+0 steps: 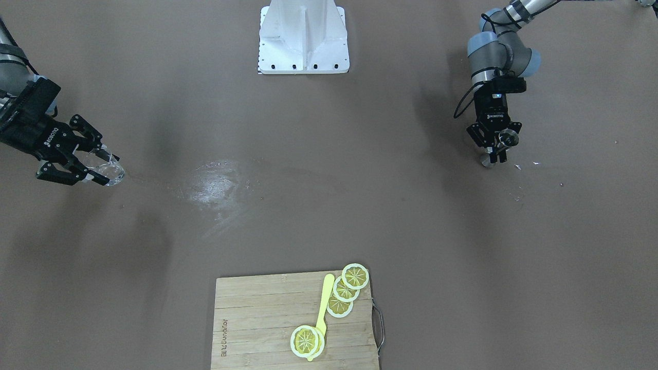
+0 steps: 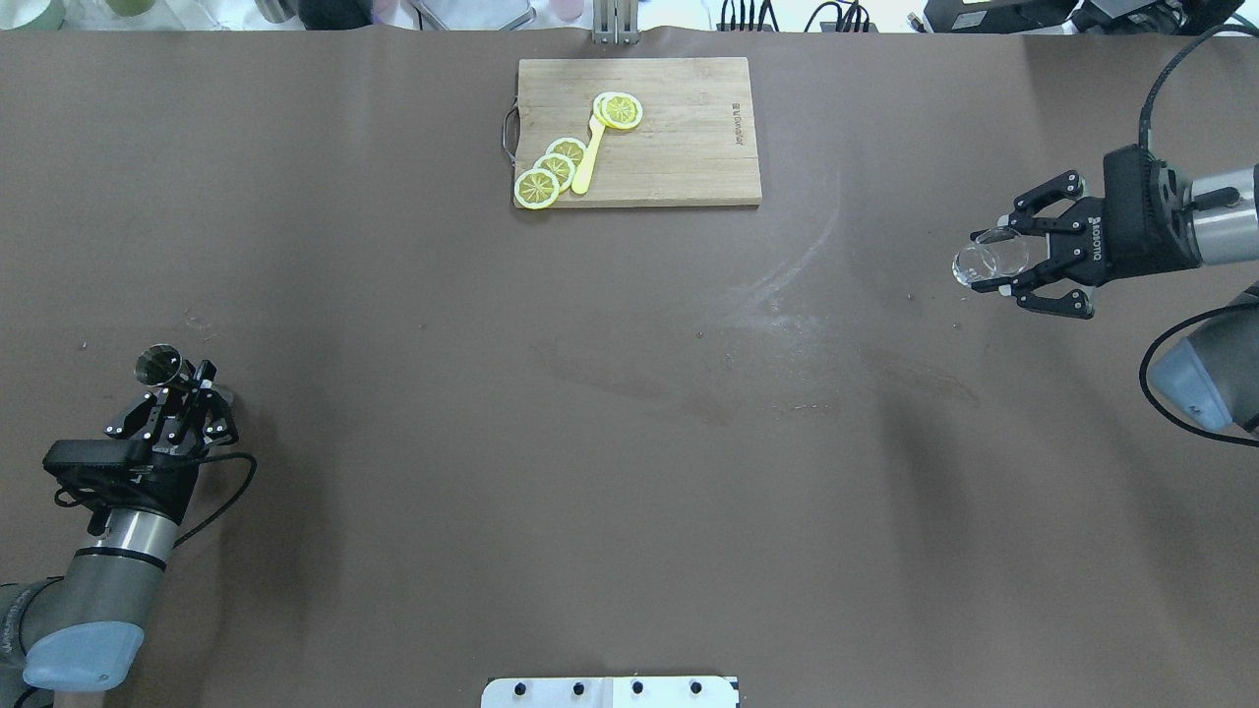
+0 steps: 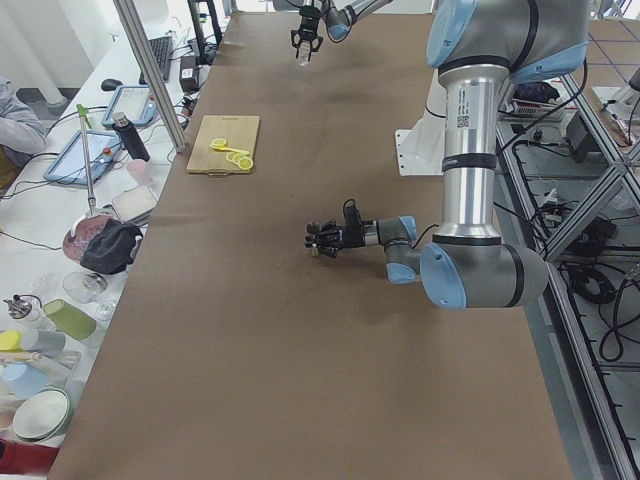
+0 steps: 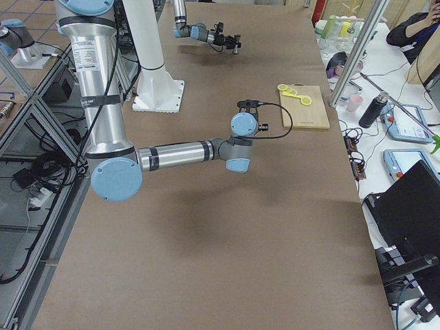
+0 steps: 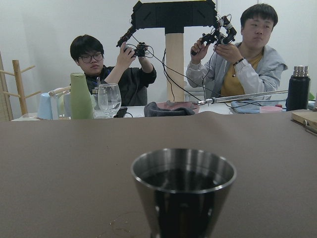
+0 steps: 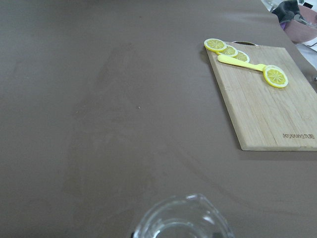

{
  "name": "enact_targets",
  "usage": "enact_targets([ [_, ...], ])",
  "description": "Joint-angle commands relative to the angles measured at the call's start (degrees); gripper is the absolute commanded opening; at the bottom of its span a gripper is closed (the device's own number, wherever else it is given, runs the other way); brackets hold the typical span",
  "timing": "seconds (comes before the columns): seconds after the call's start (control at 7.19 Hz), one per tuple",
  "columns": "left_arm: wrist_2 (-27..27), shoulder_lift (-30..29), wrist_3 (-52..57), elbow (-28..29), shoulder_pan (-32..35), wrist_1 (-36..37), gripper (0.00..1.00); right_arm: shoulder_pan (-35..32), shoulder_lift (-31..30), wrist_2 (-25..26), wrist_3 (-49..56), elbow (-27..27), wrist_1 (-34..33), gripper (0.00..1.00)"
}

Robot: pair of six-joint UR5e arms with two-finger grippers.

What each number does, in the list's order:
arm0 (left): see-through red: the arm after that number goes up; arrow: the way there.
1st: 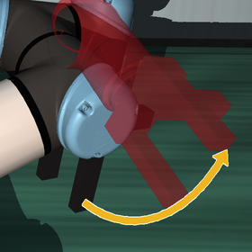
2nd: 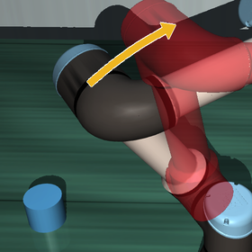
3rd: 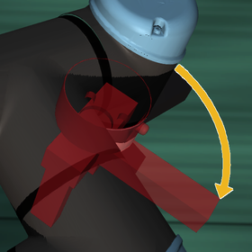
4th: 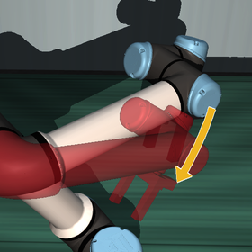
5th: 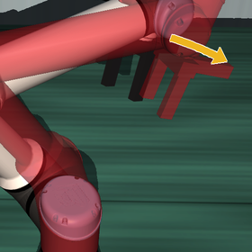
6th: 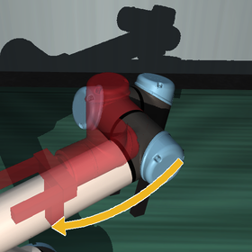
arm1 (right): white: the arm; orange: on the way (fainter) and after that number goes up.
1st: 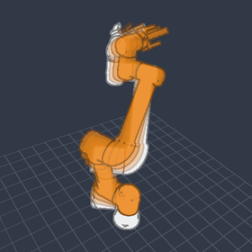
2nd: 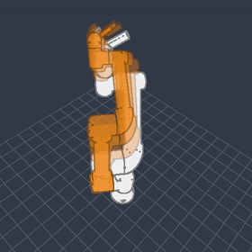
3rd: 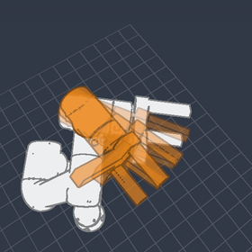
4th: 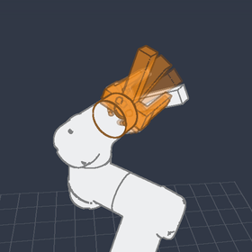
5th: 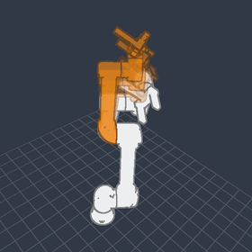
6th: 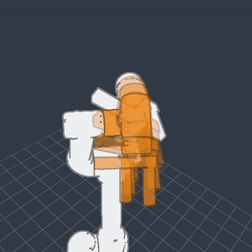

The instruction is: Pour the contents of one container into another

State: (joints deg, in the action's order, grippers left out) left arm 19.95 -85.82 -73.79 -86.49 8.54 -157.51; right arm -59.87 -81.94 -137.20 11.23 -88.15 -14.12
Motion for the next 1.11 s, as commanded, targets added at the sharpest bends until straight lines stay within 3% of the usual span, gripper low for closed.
enact_targets([
  [0.0,0.4,-2.7,9.2,-3.8,0.1,-0.3,0.0,-4.3,3.3,-3.8,0.1,-0.3,-4.2,0.0],
  [0.28,1.8,-9.2,15.2,-4.8,0.1,-1.1,0.0,-8.0,4.2,-5.8,0.1,-3.7,-8.8,0.0],
  [0.56,8.1,-17.0,32.2,-5.7,0.1,-5.0,0.0,-8.7,3.4,-6.5,0.1,-13.8,-19.5,0.0],
  [0.83,12.5,-22.1,35.8,-5.4,1.6,-7.5,0.0,-9.4,-0.1,-8.1,0.1,-20.5,-22.5,0.0],
  [0.97,15.7,-25.4,42.4,-4.9,2.9,-7.4,0.0,-11.2,0.4,-12.2,-0.1,-21.1,-22.5,0.0],
])
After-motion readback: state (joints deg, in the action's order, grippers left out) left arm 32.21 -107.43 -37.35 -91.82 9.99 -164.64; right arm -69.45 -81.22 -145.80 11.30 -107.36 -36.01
